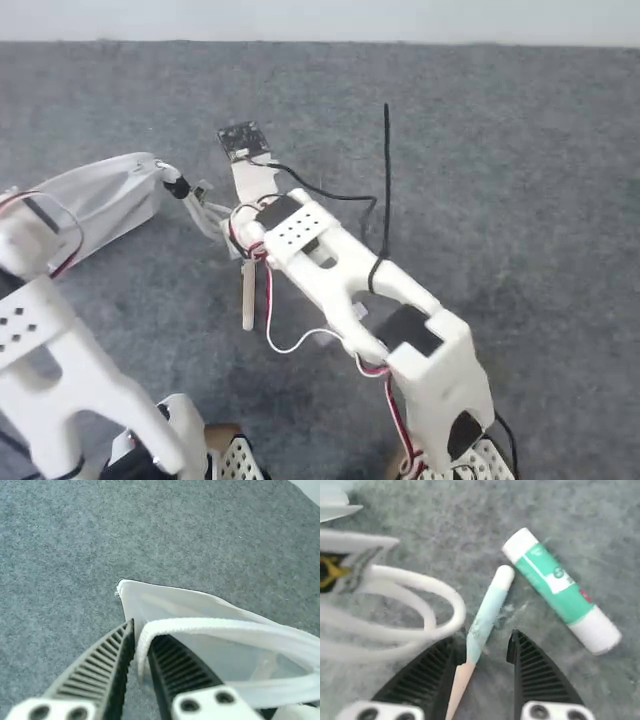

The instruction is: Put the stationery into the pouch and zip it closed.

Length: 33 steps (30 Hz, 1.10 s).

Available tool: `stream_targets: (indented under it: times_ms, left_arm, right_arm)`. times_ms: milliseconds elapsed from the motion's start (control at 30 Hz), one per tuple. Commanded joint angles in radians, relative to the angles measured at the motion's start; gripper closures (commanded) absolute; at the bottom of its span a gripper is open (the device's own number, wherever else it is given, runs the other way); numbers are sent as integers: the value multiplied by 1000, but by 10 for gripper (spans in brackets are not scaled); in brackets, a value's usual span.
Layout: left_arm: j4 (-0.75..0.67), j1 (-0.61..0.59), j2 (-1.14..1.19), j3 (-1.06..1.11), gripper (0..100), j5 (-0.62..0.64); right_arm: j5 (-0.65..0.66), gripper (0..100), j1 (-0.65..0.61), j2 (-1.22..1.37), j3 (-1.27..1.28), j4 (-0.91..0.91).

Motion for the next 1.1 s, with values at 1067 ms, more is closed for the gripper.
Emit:
stream_targets:
  times_ms: [1067]
  left_arm:
    - [-38,5,-60,12,989,18]
  right_arm:
    - [72,993,54,266,-526,446]
